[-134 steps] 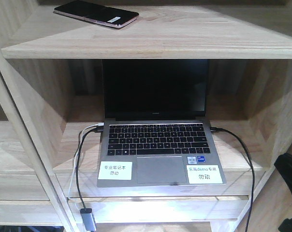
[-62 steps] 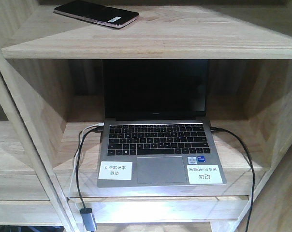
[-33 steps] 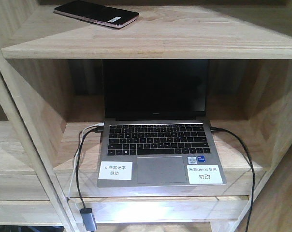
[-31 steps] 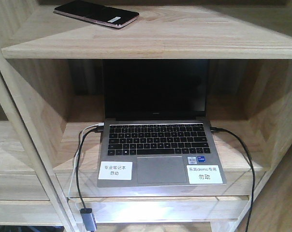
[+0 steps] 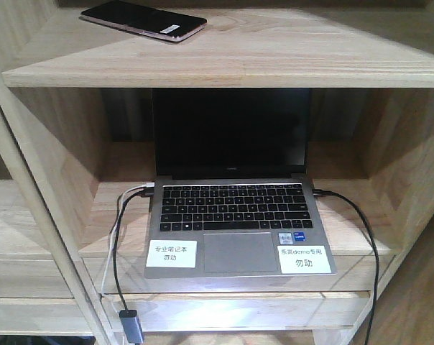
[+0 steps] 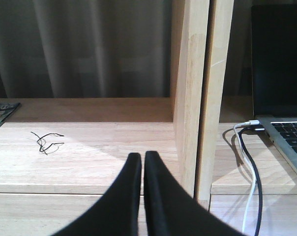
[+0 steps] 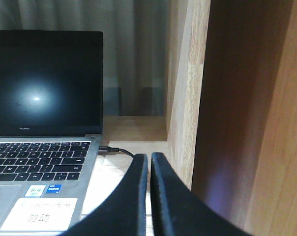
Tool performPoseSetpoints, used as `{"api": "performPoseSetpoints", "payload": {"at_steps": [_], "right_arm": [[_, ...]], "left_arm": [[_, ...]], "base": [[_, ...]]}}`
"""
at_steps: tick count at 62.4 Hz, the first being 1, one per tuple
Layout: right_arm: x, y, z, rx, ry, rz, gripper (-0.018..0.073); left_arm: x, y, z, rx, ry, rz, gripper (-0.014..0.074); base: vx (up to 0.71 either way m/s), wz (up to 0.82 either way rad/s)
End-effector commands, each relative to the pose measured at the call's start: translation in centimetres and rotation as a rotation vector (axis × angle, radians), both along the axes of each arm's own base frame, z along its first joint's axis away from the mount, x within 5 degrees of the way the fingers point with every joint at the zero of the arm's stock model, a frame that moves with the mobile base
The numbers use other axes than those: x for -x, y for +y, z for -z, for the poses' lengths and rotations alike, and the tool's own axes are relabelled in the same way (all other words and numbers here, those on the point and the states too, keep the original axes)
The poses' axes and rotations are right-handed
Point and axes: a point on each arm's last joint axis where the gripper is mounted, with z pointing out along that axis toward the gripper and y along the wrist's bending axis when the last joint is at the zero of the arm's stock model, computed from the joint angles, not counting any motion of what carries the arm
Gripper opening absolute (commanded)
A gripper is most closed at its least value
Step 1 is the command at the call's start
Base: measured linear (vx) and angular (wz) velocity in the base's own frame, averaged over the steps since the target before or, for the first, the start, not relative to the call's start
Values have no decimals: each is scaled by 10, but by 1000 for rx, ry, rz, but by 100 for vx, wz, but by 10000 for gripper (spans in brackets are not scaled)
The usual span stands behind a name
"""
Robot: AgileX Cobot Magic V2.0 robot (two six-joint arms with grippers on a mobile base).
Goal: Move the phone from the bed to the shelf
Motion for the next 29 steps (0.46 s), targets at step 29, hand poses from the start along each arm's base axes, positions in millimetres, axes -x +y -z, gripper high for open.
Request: {"api": "performPoseSetpoints", "payload": {"at_steps": [29], "right_arm": [[0,-1,-3,27,-69,10,-5]], "left_arm": [[0,0,-4,5,-71,-3,1]], "base": [[0,0]]}}
